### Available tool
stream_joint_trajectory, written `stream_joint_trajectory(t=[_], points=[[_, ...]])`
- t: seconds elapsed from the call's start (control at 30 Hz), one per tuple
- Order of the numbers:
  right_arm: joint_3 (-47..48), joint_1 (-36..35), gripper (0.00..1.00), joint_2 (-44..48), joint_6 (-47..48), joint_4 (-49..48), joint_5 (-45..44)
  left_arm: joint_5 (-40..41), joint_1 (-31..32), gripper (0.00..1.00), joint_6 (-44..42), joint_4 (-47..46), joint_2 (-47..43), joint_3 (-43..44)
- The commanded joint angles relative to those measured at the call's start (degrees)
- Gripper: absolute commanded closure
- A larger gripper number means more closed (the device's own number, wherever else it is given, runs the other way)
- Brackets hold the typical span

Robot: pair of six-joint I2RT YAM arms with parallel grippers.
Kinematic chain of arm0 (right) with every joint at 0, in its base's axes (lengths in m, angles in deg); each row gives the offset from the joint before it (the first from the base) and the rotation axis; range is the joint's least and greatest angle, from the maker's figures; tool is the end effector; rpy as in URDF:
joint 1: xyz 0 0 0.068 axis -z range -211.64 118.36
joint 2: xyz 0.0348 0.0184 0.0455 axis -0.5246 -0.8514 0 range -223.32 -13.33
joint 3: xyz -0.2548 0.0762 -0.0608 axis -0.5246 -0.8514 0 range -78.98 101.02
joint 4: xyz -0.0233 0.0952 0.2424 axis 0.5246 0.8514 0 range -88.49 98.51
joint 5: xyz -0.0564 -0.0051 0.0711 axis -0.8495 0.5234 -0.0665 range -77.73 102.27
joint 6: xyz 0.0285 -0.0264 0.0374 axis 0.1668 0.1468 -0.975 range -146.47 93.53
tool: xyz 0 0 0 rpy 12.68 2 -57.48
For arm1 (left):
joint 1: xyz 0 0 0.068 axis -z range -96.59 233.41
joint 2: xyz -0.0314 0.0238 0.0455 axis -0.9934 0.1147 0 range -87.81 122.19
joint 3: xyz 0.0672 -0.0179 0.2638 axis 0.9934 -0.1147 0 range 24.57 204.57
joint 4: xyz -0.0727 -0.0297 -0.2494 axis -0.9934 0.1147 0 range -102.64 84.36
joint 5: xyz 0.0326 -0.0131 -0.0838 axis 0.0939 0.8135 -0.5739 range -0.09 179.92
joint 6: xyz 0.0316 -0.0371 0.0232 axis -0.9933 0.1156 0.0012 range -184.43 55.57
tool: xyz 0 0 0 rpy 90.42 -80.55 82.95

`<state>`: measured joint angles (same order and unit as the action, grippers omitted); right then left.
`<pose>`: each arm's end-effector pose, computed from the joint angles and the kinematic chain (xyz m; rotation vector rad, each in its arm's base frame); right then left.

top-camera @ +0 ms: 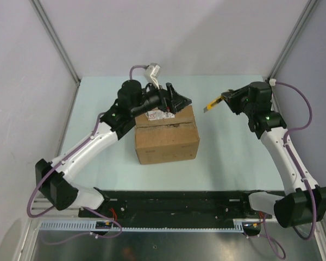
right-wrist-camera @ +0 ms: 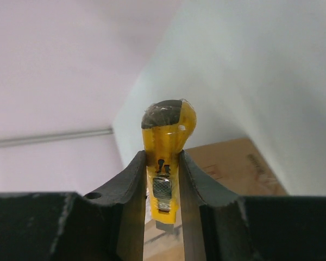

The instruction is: Unpack the express box

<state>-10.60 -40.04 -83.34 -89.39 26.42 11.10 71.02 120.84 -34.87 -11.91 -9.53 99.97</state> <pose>0.2716 0.0394 0.3656 0.9828 1.8782 0.7465 0.2484 -0.2046 0.4128 0.3909 1.7188 -1.1439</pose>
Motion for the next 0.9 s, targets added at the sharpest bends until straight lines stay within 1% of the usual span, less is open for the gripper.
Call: stream_joint_trajectory(t=[0.0,0.07,0.2,0.3,0.33,0.43,0.5,0.63,0.73,0.83,0.87], points=[[2.72,-3.54,1.00,4.09,-2.21,-7.75,0.64,-1.32,1.06,0.00,1.99,-6.53,1.43,2.47],[2.90,-4.42,1.00,4.63,-3.87,-9.25,2.57,-1.41,1.76,0.00,1.91,-7.75,1.79,2.04],[3.34,-6.18,1.00,5.33,-8.53,-11.63,3.11,2.79,4.75,0.00,0.23,-10.65,1.61,0.11],[3.86,-7.50,1.00,5.77,-11.34,-12.25,2.58,5.61,6.68,0.00,-0.82,-17.50,0.12,-3.05],[4.48,-8.29,1.00,5.51,-11.61,-12.16,2.14,5.97,7.39,0.00,-2.56,-20.13,-0.06,-3.58],[6.76,-8.73,1.00,4.46,-12.49,-11.64,2.57,7.47,9.33,0.01,-4.68,-21.03,0.82,-3.15],[7.29,-9.17,1.00,4.28,-12.84,-12.60,3.19,9.22,9.85,0.02,-4.52,-21.03,1.00,-3.50],[8.17,-10.05,1.00,4.19,-12.67,-13.13,3.63,16.94,10.03,0.01,-3.46,-21.12,1.61,-3.41],[8.44,-10.05,1.00,4.19,-12.50,-13.04,4.42,18.71,10.12,0.00,-3.55,-21.12,2.05,-2.63],[8.52,-10.14,1.00,4.10,-12.58,-13.04,4.86,17.67,10.03,0.00,-3.90,-21.21,3.10,-1.48],[8.61,-10.05,1.00,4.10,-12.58,-13.13,4.95,16.62,10.03,0.03,-3.90,-21.30,3.37,-1.22]])
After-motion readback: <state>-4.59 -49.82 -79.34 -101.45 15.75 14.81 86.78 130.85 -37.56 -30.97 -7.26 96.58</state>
